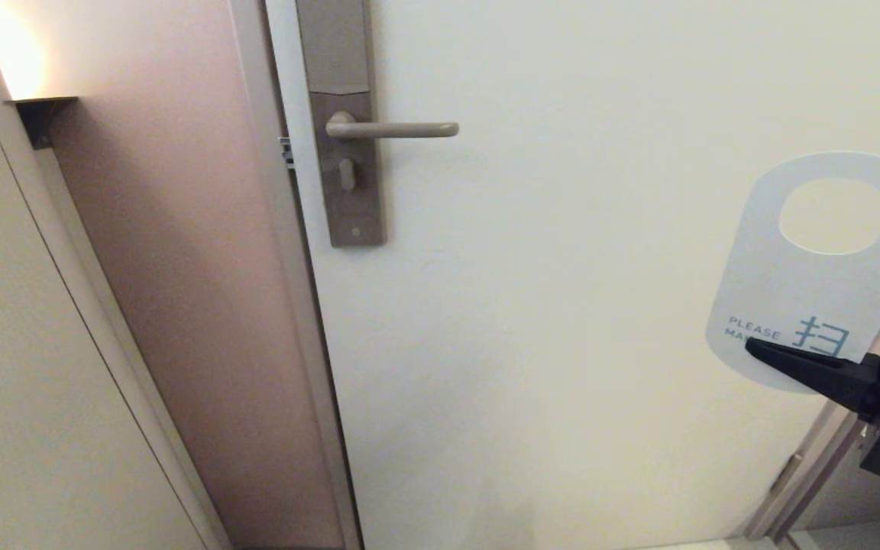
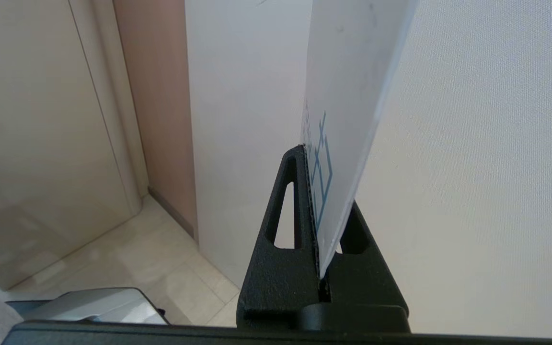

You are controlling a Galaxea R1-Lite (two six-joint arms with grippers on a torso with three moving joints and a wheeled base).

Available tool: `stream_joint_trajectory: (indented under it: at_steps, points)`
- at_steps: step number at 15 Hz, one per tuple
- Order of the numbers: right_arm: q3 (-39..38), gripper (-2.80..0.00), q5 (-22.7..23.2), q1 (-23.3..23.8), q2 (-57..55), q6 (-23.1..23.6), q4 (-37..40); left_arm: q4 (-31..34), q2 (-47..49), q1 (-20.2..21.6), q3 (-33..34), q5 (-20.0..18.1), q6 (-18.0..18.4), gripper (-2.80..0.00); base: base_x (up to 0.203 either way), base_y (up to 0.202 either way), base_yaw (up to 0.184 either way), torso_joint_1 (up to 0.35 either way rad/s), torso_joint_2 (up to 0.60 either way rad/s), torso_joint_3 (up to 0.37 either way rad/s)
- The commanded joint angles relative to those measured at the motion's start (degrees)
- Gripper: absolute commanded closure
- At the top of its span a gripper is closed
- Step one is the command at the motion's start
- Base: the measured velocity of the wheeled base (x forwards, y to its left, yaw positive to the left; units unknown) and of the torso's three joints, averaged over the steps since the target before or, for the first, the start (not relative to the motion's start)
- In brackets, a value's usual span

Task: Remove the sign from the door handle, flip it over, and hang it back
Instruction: Hang the sign back with the other side facing out

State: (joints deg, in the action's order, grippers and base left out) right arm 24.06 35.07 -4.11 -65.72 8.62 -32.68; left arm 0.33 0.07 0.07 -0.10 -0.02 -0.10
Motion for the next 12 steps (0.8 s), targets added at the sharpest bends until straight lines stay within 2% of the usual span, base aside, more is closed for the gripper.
stream_joint_trajectory:
  at_steps: [1, 4, 7, 12]
  points:
    - [0.12, 0.0, 0.47, -0.11, -0.87, 0.08, -0.84, 0.02, 0.01, 0.01, 0.01, 0.02, 0.01, 0.0, 0.0, 0.0, 0.0, 0.0, 0.0, 0.0]
    - [1.9, 0.0, 2.55, -0.15, -1.23, 0.08, -1.42, 0.02, 0.01, 0.01, 0.01, 0.02, 0.01, 0.0, 0.0, 0.0, 0.0, 0.0, 0.0, 0.0]
    - [6.15, 0.0, 2.69, -0.48, -4.03, 0.13, -1.42, 0.02, 0.01, 0.01, 0.01, 0.02, 0.01, 0.0, 0.0, 0.0, 0.0, 0.0, 0.0, 0.0]
    - [12.78, 0.0, 2.67, -5.01, -8.95, 0.29, -1.42, 0.02, 0.01, 0.01, 0.01, 0.02, 0.01, 0.0, 0.0, 0.0, 0.0, 0.0, 0.0, 0.0]
